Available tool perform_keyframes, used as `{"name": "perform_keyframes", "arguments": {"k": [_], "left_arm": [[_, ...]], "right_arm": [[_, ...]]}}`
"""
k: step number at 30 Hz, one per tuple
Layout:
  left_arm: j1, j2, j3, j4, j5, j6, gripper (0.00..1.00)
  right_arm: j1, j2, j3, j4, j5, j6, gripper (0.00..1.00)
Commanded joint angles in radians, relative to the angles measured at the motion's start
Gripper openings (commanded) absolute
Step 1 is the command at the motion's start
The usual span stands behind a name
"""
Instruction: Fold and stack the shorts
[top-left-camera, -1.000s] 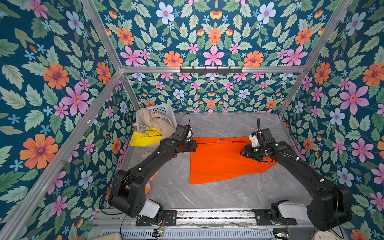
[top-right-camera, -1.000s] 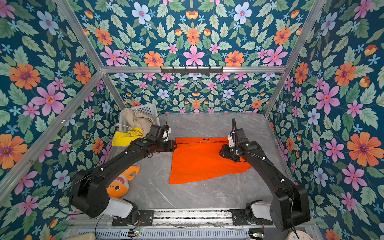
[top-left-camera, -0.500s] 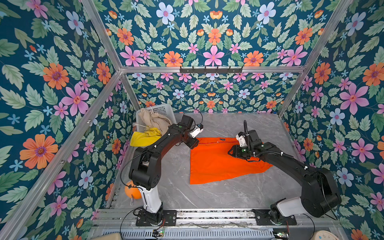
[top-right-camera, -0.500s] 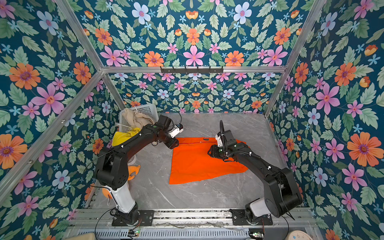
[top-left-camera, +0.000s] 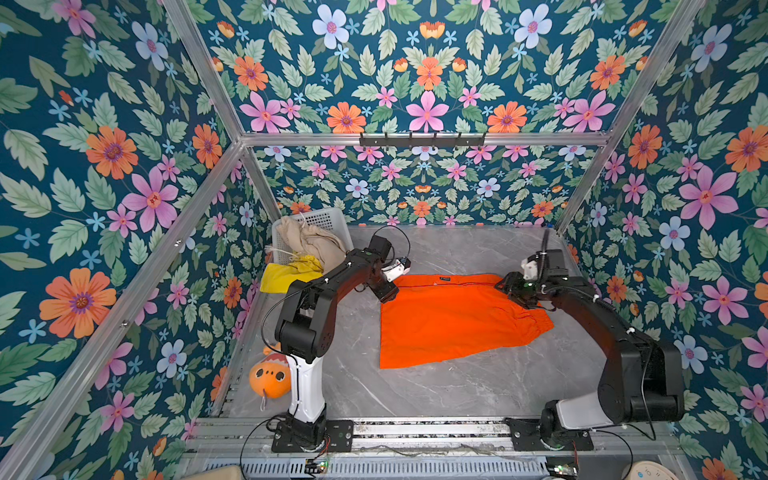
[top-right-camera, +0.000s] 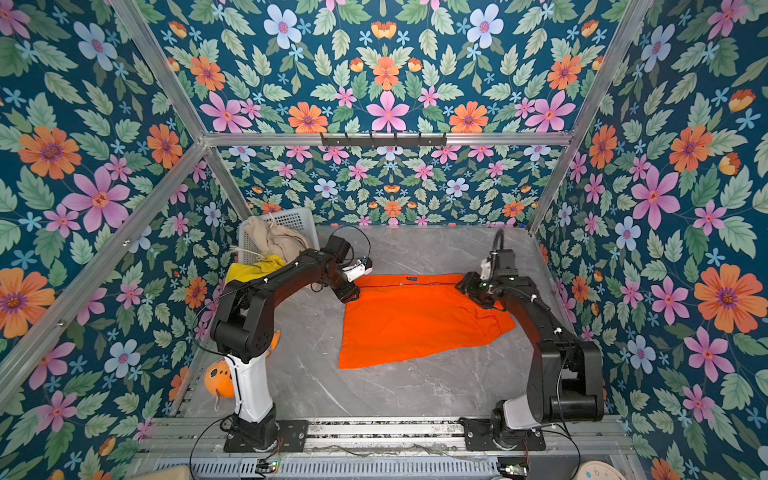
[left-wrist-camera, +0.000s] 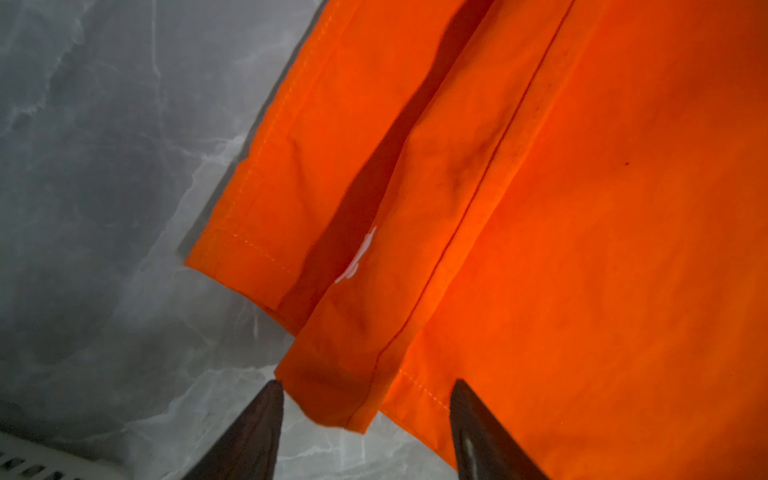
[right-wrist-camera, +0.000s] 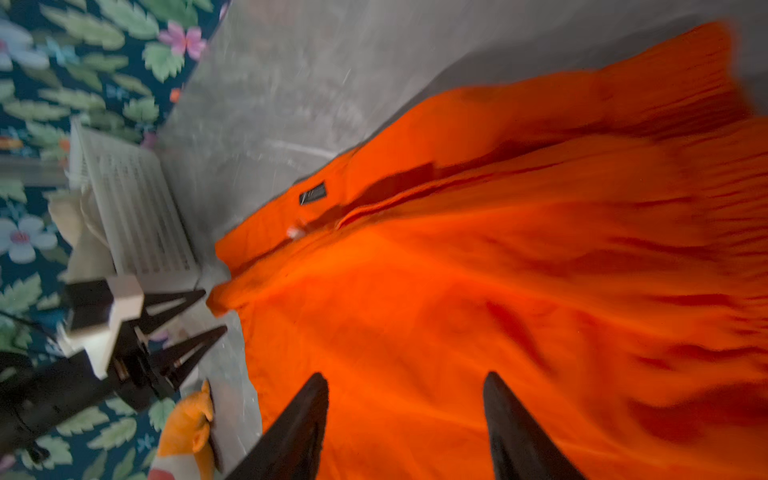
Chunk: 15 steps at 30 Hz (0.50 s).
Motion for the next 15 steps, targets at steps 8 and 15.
{"name": "perform_keyframes", "arguments": {"k": [8,15], "left_arm": [[0.001,0.026,-0.003,0.025,-0.001,0.029,0.62],[0.001,0.015,-0.017,0.05,0.005,0.061,0.6]], "right_arm": [[-0.179,0.254,0.24,-0.254,0.071,-0.326,0.65],[-0.2,0.363,0.315,-0.209,0.042,-0.411,0.65]]}}
